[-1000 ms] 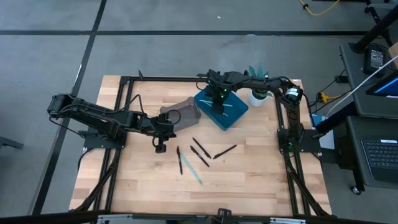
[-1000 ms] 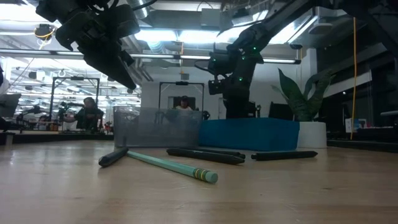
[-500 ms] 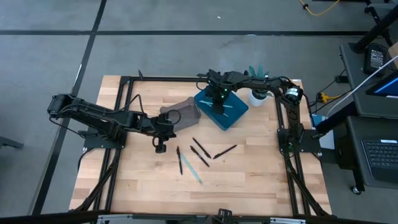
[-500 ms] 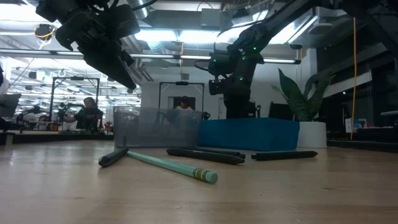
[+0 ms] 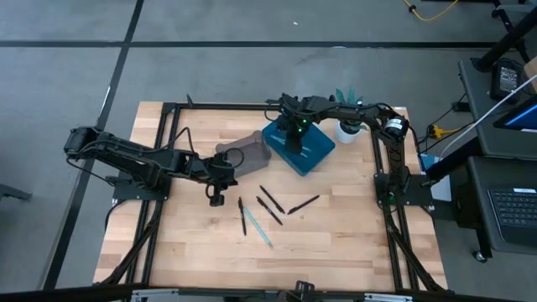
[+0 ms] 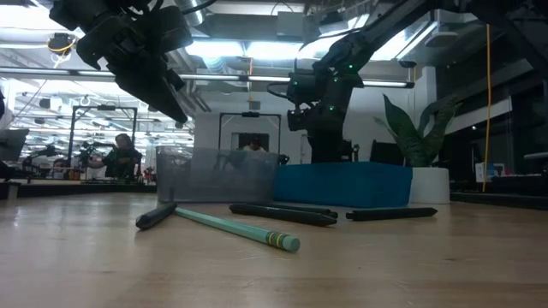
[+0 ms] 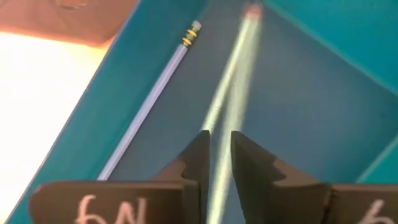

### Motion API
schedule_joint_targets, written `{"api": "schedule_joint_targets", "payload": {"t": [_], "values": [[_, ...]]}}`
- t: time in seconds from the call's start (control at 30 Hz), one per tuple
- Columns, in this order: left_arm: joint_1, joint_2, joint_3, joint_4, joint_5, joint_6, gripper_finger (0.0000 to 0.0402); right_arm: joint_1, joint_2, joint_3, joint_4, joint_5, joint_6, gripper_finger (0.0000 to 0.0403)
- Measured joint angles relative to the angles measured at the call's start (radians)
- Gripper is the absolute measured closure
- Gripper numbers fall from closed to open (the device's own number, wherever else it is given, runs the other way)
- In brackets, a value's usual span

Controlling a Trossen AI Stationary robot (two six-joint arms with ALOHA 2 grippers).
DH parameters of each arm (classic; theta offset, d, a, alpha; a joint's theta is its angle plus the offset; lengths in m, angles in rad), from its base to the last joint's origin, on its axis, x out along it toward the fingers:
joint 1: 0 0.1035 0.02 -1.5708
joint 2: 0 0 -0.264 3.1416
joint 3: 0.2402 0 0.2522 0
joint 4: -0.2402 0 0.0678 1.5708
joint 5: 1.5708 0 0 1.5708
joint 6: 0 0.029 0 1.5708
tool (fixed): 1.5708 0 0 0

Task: Sort pens & pencils
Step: Put the light blue pencil into the blue bin

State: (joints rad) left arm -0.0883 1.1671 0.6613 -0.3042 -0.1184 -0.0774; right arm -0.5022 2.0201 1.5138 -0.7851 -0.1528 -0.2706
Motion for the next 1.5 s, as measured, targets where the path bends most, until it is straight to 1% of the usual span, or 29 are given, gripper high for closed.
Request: {"api": "schedule_joint_targets", "payload": {"t": [0.13,0.37,0.5,0.57,0.67,0.8,0.9,0.97,1.07,1.2,1.27,1.4,1.5], "values": [[0.0,0.0,0.0,0.0,0.0,0.0,0.0388,0.0,0.0,0.0,-0.004,0.002,-0.001,0.0324],[0.0,0.0,0.0,0.001,-0.001,0.006,0.0388,0.0,0.0,0.001,-0.05,0.002,0.0,0.0323],[0.0,0.0,0.0,0.008,-0.026,0.019,0.0388,0.0,-0.022,0.005,-0.106,0.023,-0.005,0.0322],[0.0,0.0,0.0,0.011,-0.03,0.031,0.0388,0.0,-0.055,0.016,-0.124,0.039,-0.004,0.0322],[0.0,0.0,0.0,0.024,-0.03,0.036,0.0388,0.0,-0.13,0.024,-0.133,0.021,-0.004,0.0322],[0.0,0.0,0.0,0.049,-0.03,0.072,0.0388,0.02,-0.26,0.02,-0.128,0.004,0.01,0.0322],[0.0,0.0,0.0,0.069,-0.03,0.087,0.0388,0.056,-0.365,-0.015,-0.103,0.001,0.056,0.0322],[0.0,0.0,0.0,0.071,-0.03,0.088,0.0388,0.094,-0.442,-0.066,-0.061,0.002,0.08,0.0322],[0.0,0.0,0.0,0.073,-0.023,0.099,0.0388,0.155,-0.572,-0.191,0.064,0.007,0.119,0.0322],[0.0,0.0,0.0,0.089,-0.009,0.115,0.0388,0.236,-0.74,-0.396,0.206,0.123,0.219,0.0322],[0.0,0.0,0.0,0.102,0.002,0.116,0.0388,0.278,-0.81,-0.497,0.282,0.149,0.273,0.0322],[-0.009,0.0,0.0,0.126,0.031,0.117,0.0388,0.377,-0.904,-0.676,0.453,0.152,0.353,0.0322],[-0.041,0.0,0.0,0.144,0.031,0.14,0.0388,0.452,-0.943,-0.778,0.55,0.211,0.402,0.0322]]}}
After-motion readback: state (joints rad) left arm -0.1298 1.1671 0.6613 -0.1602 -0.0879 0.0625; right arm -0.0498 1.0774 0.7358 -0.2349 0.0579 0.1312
